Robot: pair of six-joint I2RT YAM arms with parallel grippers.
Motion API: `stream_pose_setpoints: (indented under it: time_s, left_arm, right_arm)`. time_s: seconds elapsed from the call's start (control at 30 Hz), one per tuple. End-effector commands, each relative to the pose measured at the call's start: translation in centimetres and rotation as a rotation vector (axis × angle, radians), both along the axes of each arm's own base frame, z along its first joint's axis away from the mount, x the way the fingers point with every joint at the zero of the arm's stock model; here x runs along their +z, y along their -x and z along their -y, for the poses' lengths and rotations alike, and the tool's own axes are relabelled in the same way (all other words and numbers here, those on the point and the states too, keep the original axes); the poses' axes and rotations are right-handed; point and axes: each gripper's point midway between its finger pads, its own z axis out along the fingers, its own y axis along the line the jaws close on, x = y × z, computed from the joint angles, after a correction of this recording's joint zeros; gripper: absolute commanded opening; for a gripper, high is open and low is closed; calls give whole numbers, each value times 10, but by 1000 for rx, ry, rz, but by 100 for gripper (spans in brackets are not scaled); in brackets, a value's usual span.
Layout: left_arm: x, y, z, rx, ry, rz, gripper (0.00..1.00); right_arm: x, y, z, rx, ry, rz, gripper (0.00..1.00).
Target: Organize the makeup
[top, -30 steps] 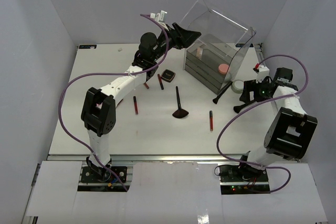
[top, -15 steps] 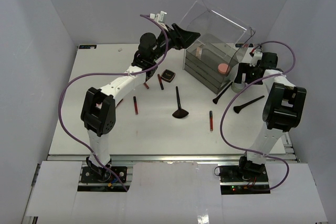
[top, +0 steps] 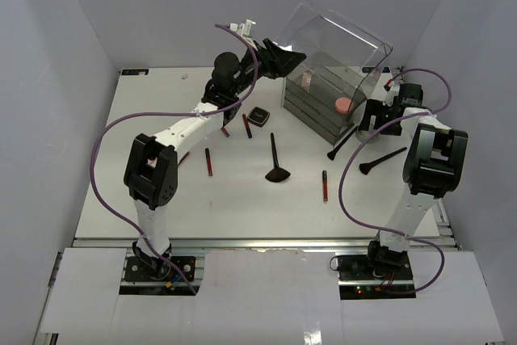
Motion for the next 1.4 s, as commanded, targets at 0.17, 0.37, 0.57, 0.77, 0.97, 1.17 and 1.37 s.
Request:
stream_pose_setpoints:
  time_s: [0.17,0.37,0.57,0.77,0.97,1.17,1.37]
  left_arm:
    - [45,14,-12,1,57,98,84]
    - [45,14,-13,4,57,97,84]
    - [45,14,-13,3,55,98,84]
    - [43,14,-13,3,53,95,84]
    - [42,14,-13,5,51,93,84]
    - [45,15,-14,6,51,98,84]
    - [47,15,-15,9,54,100,84]
  right_arm:
    - [-6,-5,-13,-1,64,-48,91]
    - [-8,-3,-15,-9,87,-76,93]
    - [-8,0,-11,-6,134,-90,93]
    - [-9,3,-8,14,157,-92,80]
    - [-5,6,-10,36,149,-83,57]
    - [19,27,-8,75,116,-21,22]
    - [47,66,-24,229,108,111,8]
